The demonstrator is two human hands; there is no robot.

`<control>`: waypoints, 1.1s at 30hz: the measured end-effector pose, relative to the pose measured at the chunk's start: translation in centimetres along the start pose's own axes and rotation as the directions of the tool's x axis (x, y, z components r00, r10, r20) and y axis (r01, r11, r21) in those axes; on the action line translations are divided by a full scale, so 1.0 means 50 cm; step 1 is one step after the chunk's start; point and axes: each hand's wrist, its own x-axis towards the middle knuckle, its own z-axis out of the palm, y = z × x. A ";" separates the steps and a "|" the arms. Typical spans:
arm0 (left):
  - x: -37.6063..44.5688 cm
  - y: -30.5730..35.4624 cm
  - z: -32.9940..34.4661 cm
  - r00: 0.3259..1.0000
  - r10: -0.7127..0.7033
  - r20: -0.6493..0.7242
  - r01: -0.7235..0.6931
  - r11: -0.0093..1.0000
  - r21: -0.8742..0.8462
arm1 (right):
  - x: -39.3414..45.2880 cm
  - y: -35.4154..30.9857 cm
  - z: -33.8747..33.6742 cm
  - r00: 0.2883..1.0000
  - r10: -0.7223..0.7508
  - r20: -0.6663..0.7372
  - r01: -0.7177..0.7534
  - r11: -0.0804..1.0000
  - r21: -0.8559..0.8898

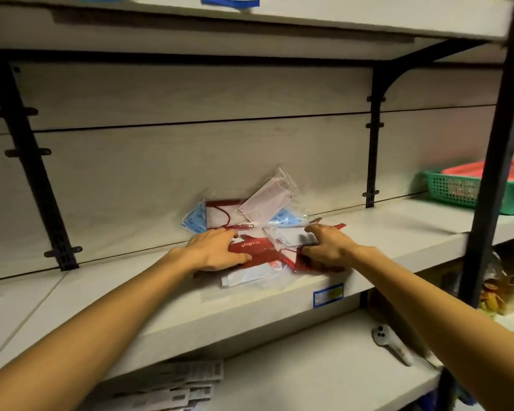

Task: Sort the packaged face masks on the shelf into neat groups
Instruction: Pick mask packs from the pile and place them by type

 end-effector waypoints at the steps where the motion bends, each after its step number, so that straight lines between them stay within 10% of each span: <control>1: 0.017 -0.009 -0.001 1.000 -0.008 0.000 0.008 1.000 0.007 | 0.016 0.003 0.001 0.999 0.015 0.028 -0.016 1.000 0.009; 8: 0.092 -0.053 0.004 0.999 -0.009 -0.038 0.004 0.990 -0.138 | 0.085 0.033 0.010 0.989 -0.037 -0.146 0.021 0.994 -0.109; 18: 0.118 -0.066 -0.036 0.966 -0.217 -0.142 0.108 0.834 -0.541 | 0.113 0.051 -0.048 0.961 0.065 -0.270 0.070 0.885 0.460; 23: 0.087 -0.058 -0.041 0.941 -0.320 -0.110 0.167 0.722 -0.672 | 0.103 0.049 -0.058 0.996 0.011 -0.087 0.042 0.812 0.583; 33: -0.030 -0.050 -0.035 0.769 -0.625 -0.133 0.225 0.460 -0.859 | 0.091 0.022 -0.026 0.993 0.003 -0.117 0.098 0.536 0.839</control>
